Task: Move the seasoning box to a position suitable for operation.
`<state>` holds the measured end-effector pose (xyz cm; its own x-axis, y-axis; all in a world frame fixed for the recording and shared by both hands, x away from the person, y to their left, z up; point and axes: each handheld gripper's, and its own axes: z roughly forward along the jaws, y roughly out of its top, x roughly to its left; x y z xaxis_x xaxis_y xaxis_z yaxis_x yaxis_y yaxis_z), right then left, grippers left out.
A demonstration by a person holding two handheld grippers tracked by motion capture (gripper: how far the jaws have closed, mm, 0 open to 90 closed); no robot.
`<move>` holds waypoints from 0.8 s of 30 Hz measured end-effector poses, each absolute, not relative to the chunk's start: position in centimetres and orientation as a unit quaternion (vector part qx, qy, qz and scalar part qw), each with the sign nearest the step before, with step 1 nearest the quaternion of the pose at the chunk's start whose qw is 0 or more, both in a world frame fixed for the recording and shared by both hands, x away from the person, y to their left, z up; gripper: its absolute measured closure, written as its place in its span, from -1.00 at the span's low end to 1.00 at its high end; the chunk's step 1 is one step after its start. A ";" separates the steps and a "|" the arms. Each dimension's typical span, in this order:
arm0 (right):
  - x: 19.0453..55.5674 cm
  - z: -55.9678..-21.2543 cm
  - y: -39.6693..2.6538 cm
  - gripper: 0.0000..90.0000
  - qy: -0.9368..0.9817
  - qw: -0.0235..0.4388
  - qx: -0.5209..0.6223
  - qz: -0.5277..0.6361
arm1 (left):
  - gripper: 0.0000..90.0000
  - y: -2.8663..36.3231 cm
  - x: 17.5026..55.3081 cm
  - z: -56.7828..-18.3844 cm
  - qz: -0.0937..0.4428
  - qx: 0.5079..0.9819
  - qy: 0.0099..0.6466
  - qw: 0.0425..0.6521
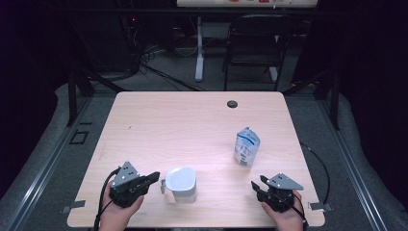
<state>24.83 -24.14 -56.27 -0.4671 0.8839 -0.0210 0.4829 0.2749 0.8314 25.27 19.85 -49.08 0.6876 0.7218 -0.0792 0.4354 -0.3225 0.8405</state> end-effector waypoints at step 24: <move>24.7 -56.1 -23.6 0.34 0.765 0.239 0.449 0.395 | 1.00 17.5 26.0 -48.2 0.141 0.822 0.343 0.433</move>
